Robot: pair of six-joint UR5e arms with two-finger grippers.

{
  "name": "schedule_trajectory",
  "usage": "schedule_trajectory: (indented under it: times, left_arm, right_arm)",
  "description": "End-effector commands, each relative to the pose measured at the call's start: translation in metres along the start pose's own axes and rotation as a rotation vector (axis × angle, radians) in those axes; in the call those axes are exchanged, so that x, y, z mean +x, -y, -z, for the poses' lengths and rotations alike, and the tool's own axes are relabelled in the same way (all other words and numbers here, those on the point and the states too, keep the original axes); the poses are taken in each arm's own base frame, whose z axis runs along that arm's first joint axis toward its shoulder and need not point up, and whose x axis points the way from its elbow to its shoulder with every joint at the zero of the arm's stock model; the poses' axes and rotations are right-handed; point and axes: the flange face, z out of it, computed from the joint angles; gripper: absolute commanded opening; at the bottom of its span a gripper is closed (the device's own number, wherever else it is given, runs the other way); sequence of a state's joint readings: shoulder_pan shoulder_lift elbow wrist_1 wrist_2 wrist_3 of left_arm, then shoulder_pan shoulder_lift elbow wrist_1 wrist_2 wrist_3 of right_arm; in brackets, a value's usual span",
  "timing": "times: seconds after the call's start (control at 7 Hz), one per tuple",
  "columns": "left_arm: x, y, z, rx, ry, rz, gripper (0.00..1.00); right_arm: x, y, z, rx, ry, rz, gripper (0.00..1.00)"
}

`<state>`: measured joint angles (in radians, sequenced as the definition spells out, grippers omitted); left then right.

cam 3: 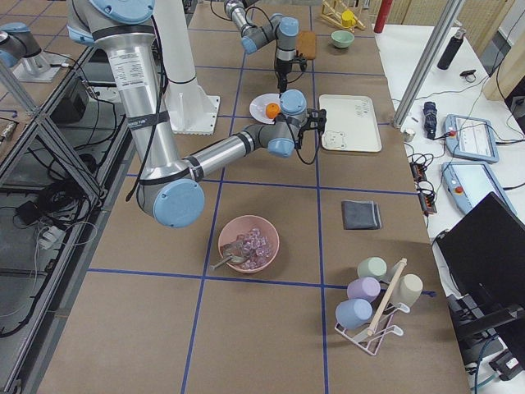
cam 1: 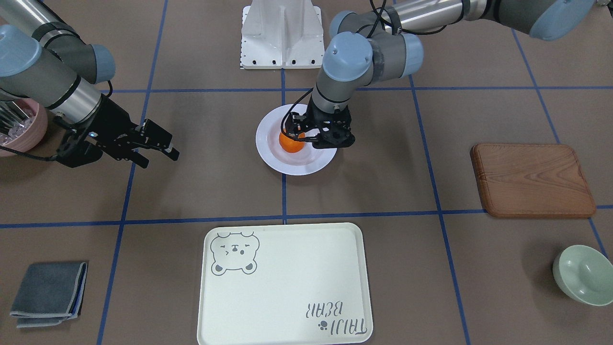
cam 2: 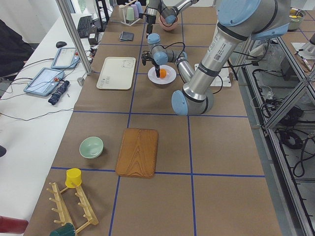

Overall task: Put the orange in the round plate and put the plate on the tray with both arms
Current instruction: 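Withdraw the left gripper while the right gripper reaches to the plate rim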

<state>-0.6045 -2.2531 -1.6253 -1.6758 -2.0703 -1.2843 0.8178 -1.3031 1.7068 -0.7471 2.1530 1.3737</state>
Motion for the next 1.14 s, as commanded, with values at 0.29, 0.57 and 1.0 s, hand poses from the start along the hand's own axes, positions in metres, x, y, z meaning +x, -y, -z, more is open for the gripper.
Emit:
schedule_trajectory:
  times: [0.29, 0.57, 1.0]
  left_arm:
    - [-0.143, 0.125, 0.097, 0.209, 0.068, 0.048, 0.99]
    - [-0.186, 0.153, 0.102, 0.356, 0.114, 0.054, 0.99]
    - [-0.203, 0.16, 0.107, 0.363, 0.125, 0.073, 0.99]
  right_arm:
    - [-0.031, -0.105, -0.087, 0.074, 0.242, -0.135, 1.0]
    - [-0.044, -0.115, -0.119, 0.036, 0.233, -0.183, 1.0]
    - [-0.062, -0.131, -0.143, 0.02, 0.239, -0.207, 1.0]
